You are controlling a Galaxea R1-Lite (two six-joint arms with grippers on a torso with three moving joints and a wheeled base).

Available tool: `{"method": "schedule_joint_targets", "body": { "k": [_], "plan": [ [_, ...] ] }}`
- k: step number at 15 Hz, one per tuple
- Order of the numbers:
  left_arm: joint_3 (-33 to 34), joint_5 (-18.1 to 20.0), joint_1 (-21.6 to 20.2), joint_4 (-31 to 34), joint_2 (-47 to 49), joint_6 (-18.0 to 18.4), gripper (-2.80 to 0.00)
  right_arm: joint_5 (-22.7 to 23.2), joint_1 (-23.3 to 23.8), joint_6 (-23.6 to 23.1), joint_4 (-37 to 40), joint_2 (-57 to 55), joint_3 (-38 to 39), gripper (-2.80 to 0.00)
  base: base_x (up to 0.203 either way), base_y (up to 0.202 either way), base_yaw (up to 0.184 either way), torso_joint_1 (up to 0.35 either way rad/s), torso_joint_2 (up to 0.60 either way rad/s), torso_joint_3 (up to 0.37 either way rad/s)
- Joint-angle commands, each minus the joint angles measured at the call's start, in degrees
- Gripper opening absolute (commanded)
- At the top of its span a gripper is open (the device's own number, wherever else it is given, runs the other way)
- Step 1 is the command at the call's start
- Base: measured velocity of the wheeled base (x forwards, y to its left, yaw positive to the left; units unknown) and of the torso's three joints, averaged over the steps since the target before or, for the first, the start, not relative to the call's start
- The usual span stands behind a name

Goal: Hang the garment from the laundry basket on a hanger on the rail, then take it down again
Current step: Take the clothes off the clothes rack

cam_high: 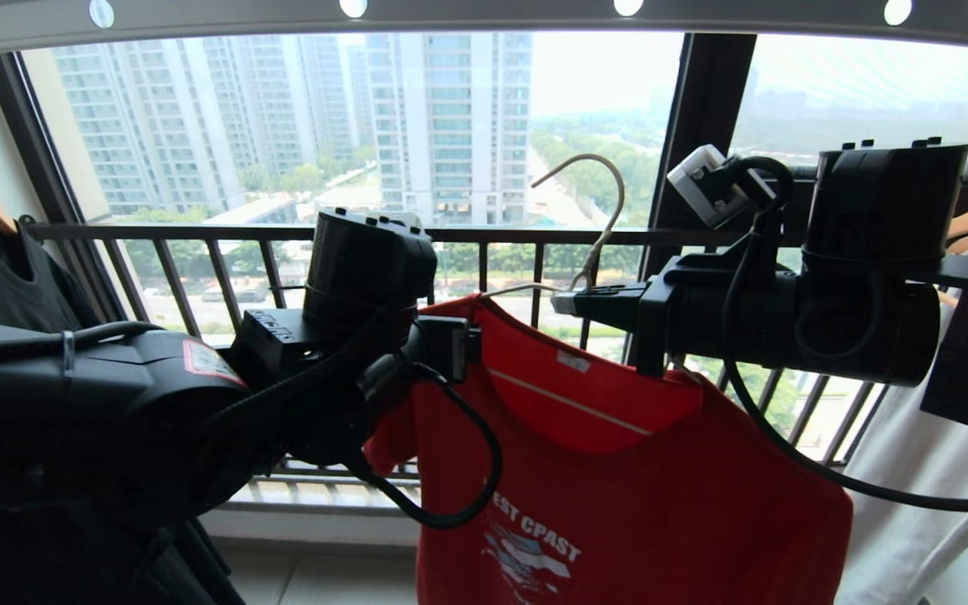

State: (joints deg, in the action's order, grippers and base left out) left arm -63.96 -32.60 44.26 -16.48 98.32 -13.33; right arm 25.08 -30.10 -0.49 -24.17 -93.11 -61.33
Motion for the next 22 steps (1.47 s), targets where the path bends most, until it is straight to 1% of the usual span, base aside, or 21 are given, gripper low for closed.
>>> {"method": "schedule_joint_targets", "body": {
  "k": [1, 5, 7, 8, 10, 11, 18, 20, 22],
  "plan": [
    [-0.1, -1.8, 0.0, -0.1, 0.6, 0.3, 0.0, 0.1, 0.0, 0.0, -0.2, 0.1, 0.0, -2.8, 0.0, 0.0, 0.0, 0.0, 0.0, 0.0],
    [-0.1, -2.3, -0.3, 0.0, 0.6, 1.2, 0.0, 0.1, 0.1, 0.0, -0.3, -0.1, -0.2, -2.8, 0.0, 0.0, 0.0, 0.0, 0.0, 0.0],
    [-0.3, -5.0, -0.3, 0.0, 1.0, 1.5, 0.0, 0.1, 0.4, 0.0, -0.3, -0.1, -0.2, -2.8, 0.0, 0.0, 0.0, 0.0, 0.0, 0.0],
    [-0.4, -5.6, -0.3, 0.0, 1.2, 1.9, 0.0, 0.1, 0.5, 0.0, -0.3, -0.1, -0.2, -2.8, 0.0, 0.0, 0.0, 0.0, 0.0, 0.0],
    [-0.4, -5.8, -0.3, 0.0, 0.9, 2.0, 0.0, 0.1, 0.7, 0.0, -0.3, -0.1, -0.3, -2.8, 0.0, 0.0, 0.0, 0.0, 0.0, 0.0],
    [-0.4, -5.8, -0.4, 0.0, 0.6, 2.0, -2.8, 0.1, 0.9, 0.0, -0.3, -0.1, -0.3, -2.8, 0.0, 0.0, 0.0, 0.0, 0.0, 0.0],
    [-0.5, -5.9, -1.1, 0.0, 0.1, 2.2, -2.8, 0.1, 1.1, 0.0, -0.3, -0.4, -0.4, -2.8, 0.0, 0.0, 0.0, 0.0, 0.0, 0.0],
    [-0.9, -5.8, -3.1, 0.0, -0.5, 3.5, -2.8, 0.1, 1.2, 0.0, -0.3, -0.6, -0.4, -2.8, 0.0, 0.0, 0.0, 0.0, 0.0, 0.0],
    [-2.1, -5.6, -7.6, 0.1, -0.9, 4.7, -2.8, 0.0, 1.5, 0.0, -0.3, -0.8, -0.3, -2.8, 0.0, 0.0, 0.0, 0.0, 0.0, 0.0]
  ]
}}
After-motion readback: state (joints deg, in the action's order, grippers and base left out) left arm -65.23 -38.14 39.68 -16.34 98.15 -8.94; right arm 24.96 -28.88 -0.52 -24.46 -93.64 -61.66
